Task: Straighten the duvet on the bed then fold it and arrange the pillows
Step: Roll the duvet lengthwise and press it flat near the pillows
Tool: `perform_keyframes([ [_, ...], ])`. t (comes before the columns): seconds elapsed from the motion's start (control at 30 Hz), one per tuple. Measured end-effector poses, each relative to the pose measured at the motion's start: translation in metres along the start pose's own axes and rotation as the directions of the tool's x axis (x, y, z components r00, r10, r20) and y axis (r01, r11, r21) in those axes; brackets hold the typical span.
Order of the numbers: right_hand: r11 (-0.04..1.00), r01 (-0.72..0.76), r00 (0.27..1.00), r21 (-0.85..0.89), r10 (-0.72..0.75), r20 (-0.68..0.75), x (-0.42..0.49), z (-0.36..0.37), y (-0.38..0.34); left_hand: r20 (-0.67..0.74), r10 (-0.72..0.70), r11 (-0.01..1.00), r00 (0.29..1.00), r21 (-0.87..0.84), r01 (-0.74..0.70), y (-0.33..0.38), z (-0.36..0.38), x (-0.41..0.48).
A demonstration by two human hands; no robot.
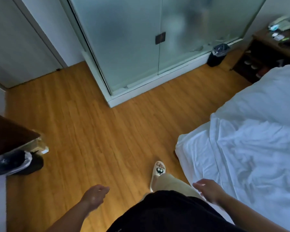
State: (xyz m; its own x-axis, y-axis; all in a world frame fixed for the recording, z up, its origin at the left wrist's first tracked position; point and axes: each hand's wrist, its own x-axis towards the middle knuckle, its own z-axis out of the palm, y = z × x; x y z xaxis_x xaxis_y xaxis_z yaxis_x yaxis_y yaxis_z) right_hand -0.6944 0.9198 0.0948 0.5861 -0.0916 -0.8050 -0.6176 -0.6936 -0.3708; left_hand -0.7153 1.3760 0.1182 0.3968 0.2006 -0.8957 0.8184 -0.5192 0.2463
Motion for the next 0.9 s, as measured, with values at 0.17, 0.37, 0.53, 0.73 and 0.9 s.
perform_keyframes([
  [0.17,0.998,-0.037,0.998,0.051,0.035,0.044,0.079,-0.009,-0.051,0.019,0.037,0.999,0.999,0.035,-0.037,0.097,-0.051,0.049],
  [0.37,0.993,-0.088,0.993,0.082,0.080,0.091,0.145,-0.062,-0.120,-0.062,0.160,0.925,0.985,0.358,-0.128,0.206,-0.106,0.116],
  [0.53,0.946,-0.155,0.987,0.283,0.158,0.012,0.172,-0.115,-0.173,-0.059,0.278,0.859,0.959,0.462,-0.221,0.331,-0.145,0.159],
  [0.73,0.809,-0.265,0.944,0.525,0.329,-0.031,0.206,-0.153,-0.197,0.194,0.294,0.620,0.936,0.707,-0.341,0.505,-0.136,0.226],
  [0.9,0.634,-0.348,0.861,0.691,0.508,-0.033,0.212,-0.173,-0.212,0.363,0.296,0.405,0.883,0.790,-0.460,0.652,-0.103,0.274],
])
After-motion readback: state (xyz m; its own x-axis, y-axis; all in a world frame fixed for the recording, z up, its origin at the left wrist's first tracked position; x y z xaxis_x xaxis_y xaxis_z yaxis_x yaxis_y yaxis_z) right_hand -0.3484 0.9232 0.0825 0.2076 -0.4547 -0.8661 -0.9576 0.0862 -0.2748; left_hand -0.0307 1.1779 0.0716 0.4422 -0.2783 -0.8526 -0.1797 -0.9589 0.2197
